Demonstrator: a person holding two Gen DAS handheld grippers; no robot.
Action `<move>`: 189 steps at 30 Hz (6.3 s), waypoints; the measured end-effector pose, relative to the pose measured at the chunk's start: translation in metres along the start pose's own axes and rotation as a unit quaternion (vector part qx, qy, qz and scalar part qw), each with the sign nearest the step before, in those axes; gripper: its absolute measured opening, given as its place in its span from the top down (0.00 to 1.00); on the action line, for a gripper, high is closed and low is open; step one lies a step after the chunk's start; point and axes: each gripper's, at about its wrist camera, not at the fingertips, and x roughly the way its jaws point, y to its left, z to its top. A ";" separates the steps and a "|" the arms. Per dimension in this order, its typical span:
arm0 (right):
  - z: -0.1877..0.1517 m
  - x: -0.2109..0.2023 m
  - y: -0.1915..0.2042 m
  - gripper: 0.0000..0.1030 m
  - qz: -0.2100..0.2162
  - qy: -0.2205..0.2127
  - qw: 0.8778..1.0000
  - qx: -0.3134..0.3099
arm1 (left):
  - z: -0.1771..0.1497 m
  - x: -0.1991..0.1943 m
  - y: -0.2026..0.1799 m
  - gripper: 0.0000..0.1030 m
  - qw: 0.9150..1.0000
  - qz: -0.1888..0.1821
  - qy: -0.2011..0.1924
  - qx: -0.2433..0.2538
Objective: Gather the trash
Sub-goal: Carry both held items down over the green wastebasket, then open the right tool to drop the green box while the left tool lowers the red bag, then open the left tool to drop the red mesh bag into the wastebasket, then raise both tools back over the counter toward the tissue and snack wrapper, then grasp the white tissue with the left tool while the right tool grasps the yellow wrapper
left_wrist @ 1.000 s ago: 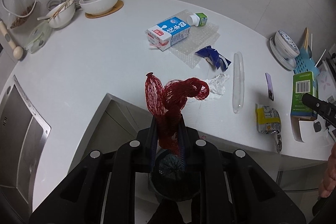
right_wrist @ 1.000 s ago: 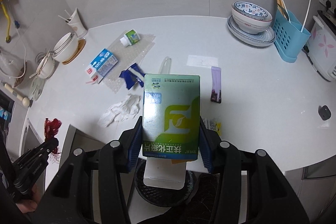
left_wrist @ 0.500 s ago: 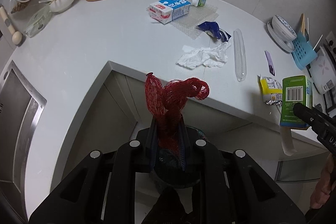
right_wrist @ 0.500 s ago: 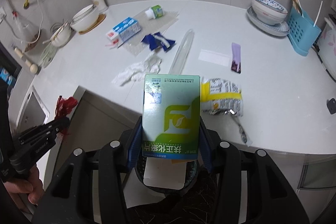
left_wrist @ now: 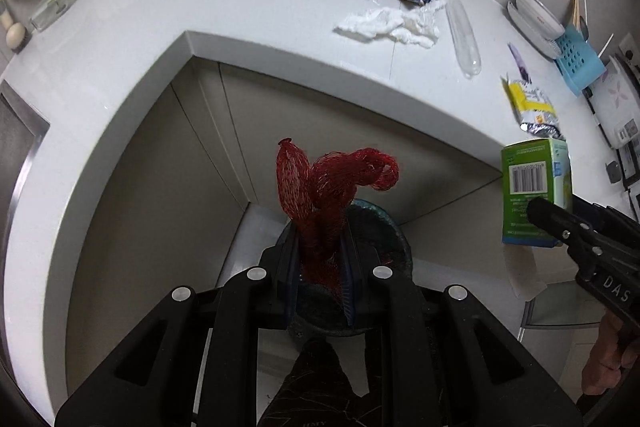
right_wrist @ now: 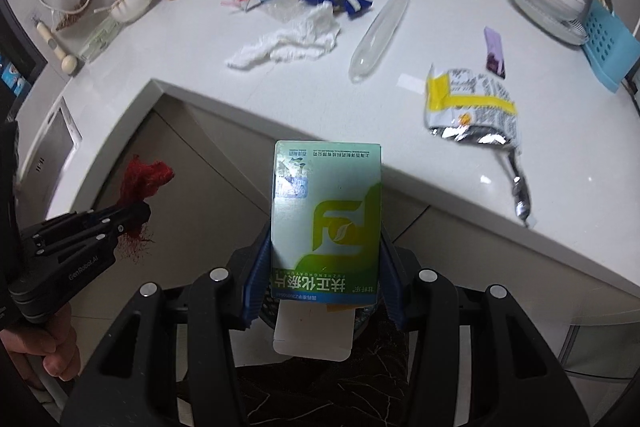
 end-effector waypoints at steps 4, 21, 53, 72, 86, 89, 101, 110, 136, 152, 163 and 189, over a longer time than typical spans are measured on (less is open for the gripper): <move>-0.009 0.025 -0.002 0.56 0.003 0.021 1.000 0.003 | -0.006 0.016 0.000 0.84 1.000 -0.007 0.002 0.002; -0.028 0.101 0.000 0.56 0.004 0.055 0.998 -0.010 | -0.028 0.072 0.013 0.84 1.000 -0.010 0.019 0.010; -0.036 0.086 -0.046 0.07 -0.042 0.007 0.999 0.025 | -0.028 0.123 -0.026 0.84 0.996 -0.026 0.063 0.065; -0.031 0.062 -0.089 0.08 -0.055 0.004 0.995 0.078 | -0.031 0.165 -0.067 0.79 0.987 -0.033 0.091 0.125; -0.031 0.053 -0.092 0.07 -0.060 0.001 0.995 0.085 | -0.032 0.160 -0.064 0.51 0.987 -0.036 0.082 0.130; -0.030 0.052 -0.089 0.07 -0.062 -0.002 0.995 0.082 | -0.031 0.156 -0.064 0.42 0.988 -0.033 0.078 0.128; -0.027 0.047 -0.084 0.07 -0.066 -0.009 0.994 0.082 | -0.019 0.132 -0.055 0.10 0.992 -0.028 0.047 0.112; -0.019 0.032 -0.088 0.07 -0.071 -0.014 0.993 0.089 | -0.002 0.103 -0.050 0.06 0.994 -0.018 0.026 0.101; 0.091 -0.032 -0.107 0.07 -0.077 -0.042 0.992 0.088 | 0.125 0.025 -0.067 0.06 0.996 -0.013 -0.053 0.073; 0.133 -0.001 -0.133 0.08 -0.076 0.004 0.992 0.096 | 0.185 0.065 -0.084 0.06 0.997 -0.001 -0.032 0.070; 0.137 0.034 -0.136 0.17 -0.075 0.055 0.992 0.087 | 0.203 0.095 -0.098 0.15 0.997 0.013 -0.010 0.071; 0.130 0.054 -0.137 0.57 -0.058 0.097 0.989 0.097 | 0.204 0.103 -0.088 0.96 0.997 0.044 0.005 0.070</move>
